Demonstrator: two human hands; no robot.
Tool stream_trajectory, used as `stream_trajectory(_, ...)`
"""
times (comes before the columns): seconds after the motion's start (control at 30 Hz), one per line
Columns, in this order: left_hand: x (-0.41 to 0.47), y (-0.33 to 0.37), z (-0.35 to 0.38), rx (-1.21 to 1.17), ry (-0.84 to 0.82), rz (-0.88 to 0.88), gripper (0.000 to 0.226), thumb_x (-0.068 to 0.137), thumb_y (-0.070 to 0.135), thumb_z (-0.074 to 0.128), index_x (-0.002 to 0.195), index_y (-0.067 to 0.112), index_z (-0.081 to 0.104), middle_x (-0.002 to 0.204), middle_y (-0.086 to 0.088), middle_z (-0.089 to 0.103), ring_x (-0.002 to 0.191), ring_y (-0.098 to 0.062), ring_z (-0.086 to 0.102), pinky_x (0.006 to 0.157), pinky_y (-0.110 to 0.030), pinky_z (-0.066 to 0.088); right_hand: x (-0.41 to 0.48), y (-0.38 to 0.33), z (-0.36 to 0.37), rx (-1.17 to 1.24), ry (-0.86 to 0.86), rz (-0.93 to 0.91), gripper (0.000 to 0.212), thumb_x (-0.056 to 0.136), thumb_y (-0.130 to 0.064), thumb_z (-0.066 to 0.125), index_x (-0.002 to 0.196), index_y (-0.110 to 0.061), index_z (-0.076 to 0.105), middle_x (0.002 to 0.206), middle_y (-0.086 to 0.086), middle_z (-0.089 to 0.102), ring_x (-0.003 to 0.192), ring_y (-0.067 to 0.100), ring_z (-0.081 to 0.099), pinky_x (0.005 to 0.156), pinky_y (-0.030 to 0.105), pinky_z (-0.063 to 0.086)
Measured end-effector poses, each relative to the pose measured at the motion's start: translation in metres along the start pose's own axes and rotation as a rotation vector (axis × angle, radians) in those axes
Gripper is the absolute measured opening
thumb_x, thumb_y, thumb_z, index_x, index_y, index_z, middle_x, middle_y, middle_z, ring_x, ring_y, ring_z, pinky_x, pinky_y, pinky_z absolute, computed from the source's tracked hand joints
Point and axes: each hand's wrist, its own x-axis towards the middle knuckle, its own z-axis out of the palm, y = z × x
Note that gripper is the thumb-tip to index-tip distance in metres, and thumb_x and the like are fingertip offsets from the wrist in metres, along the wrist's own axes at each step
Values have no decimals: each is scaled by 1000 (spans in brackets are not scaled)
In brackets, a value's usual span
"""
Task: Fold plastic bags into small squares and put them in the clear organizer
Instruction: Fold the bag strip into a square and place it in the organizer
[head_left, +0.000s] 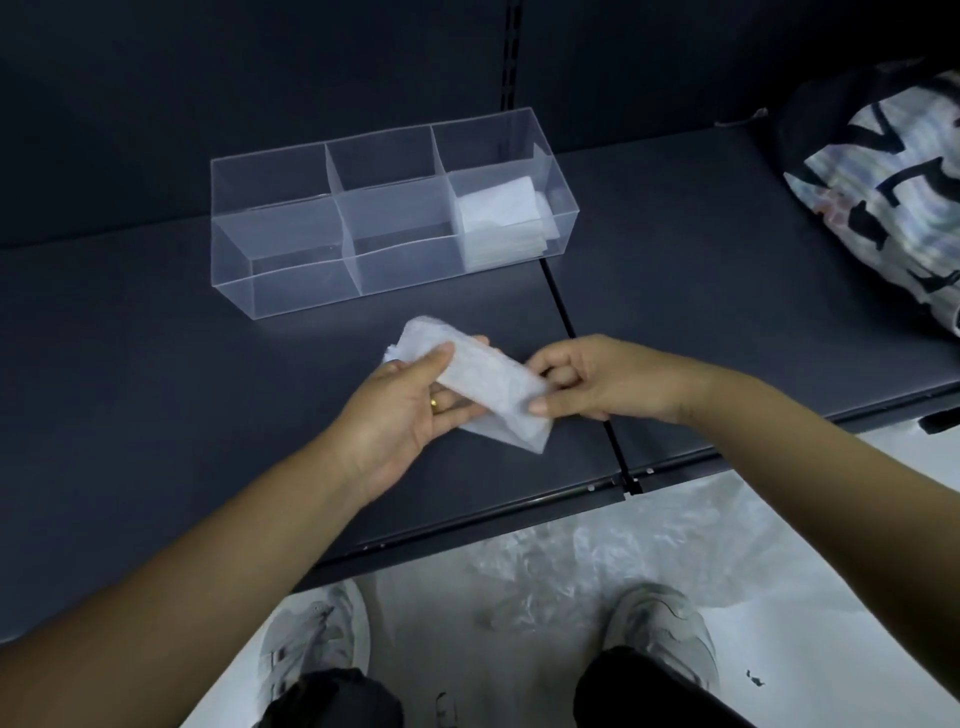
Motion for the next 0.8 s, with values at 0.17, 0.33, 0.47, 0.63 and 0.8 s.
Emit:
stream_trajectory(0.17,11,-2,-28,131,347,-77,12,94,13,59,94,1,64,83,-17,73,73,-25,73,58,-24,57,2,8,7,-26,203,77,11,91,-11,63,103,-9,64,85,16,70,41,6,43,44,18,36)
stream_trajectory(0.33,15,3,-39,336,506,11,9,92,8,62,95,1,65,63,-12,71,58,-17,71,51,-19,54,5,10,12,-24,277,109,9,89,-6,65,98,-7,63,75,14,69,40,8,43,41,19,36)
stream_trajectory(0.47,1,-5,-38,957,641,545,11,92,6,57,100,9,64,85,-5,62,67,-13,61,69,-24,52,6,8,11,-34,266,136,14,88,-8,67,100,-8,60,71,8,68,40,8,47,42,18,38)
stream_trajectory(0.63,-23,-52,9,1393,-54,654,66,86,46,60,142,18,39,141,0,42,128,-10,33,105,-1,8,3,-2,14,-24,270,187,22,90,-15,66,107,-9,55,77,7,67,46,10,57,46,22,40)
stream_trajectory(0.8,-26,-71,8,1459,-18,601,84,83,46,68,148,9,29,151,-1,34,139,-14,29,113,-12,7,-19,-12,24,301,167,318,20,94,-25,60,105,-9,60,76,4,68,50,11,60,47,20,40)
